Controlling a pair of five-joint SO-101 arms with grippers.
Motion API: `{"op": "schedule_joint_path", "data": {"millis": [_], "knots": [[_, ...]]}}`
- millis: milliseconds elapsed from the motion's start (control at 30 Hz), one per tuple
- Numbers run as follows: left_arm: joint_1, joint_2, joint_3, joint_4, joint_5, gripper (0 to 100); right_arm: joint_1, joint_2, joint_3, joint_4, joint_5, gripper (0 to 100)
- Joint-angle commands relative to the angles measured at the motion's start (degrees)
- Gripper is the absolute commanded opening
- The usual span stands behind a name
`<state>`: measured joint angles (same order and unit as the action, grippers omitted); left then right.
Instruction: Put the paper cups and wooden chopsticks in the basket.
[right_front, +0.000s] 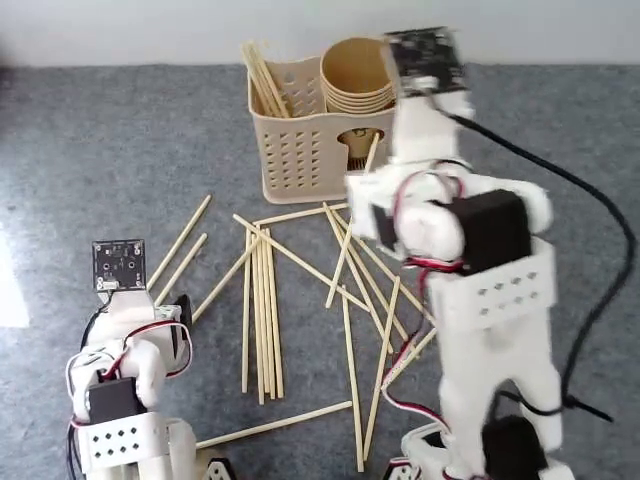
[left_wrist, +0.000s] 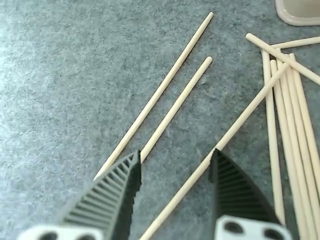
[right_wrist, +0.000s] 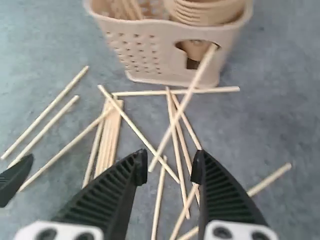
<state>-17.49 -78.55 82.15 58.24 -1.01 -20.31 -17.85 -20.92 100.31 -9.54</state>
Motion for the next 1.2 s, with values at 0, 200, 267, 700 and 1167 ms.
{"op": "schedule_joint_path", "data": {"millis": [0,200,267,700,1167], "knots": [[3.8,-0.4,-6.5,4.7,-4.0,21,2.9,-4.8,9.5,2.2,-0.8,16.2],[12.4,-0.3,-13.1,10.0,-4.4,21,4.3,-16.0,27.1,2.1,-0.8,16.2],[13.4,-0.2,-15.0,10.3,-4.4,21,4.3,-20.8,32.8,0.8,-0.8,16.2],[13.3,34.4,-36.4,12.0,-12.3,22,4.3,-53.1,77.8,-27.2,-1.1,16.2],[14.0,84.1,-70.5,12.0,-22.4,22,4.4,-62.7,86.9,-28.4,-5.5,16.2]]}}
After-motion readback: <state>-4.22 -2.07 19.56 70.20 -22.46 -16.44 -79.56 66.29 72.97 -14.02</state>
